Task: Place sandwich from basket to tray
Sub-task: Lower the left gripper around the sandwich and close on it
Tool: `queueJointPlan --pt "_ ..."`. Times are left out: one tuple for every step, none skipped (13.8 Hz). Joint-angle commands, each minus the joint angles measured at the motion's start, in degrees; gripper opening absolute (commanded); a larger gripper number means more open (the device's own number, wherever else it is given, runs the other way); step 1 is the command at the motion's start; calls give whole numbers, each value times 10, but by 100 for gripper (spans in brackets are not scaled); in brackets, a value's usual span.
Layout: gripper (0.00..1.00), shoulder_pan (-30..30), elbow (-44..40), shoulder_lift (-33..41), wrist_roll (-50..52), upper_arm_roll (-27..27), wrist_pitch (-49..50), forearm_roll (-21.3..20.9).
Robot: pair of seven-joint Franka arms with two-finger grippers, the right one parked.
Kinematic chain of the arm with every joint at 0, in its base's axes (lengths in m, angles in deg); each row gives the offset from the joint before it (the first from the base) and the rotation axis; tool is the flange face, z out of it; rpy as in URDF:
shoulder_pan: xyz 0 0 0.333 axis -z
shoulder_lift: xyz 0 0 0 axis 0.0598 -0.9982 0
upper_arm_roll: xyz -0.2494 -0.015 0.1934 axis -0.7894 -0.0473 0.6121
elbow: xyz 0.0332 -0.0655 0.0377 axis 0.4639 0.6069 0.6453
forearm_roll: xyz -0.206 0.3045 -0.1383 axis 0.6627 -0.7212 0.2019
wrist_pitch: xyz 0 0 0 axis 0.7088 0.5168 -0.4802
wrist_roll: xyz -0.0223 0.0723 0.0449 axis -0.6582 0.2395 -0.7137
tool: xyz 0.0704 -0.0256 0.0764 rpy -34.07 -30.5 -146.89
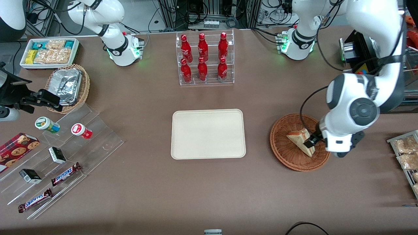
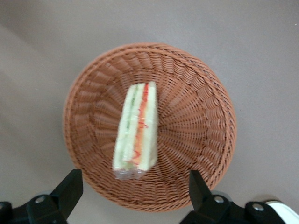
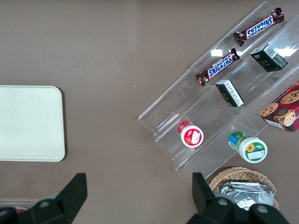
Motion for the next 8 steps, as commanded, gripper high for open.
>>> queueJointPlan --pt "100 1 47 5 26 3 -53 -1" --pt "100 2 64 5 27 3 -67 -6" --pt "100 7 80 4 27 3 -76 -11" --pt "100 7 93 4 28 3 -85 -18" --pt "100 7 106 6 28 3 -93 -20" --pt "100 7 115 7 29 3 -97 -20" --pt "100 7 121 6 33 4 -99 -20" --pt "100 7 135 6 46 4 -114 -21"
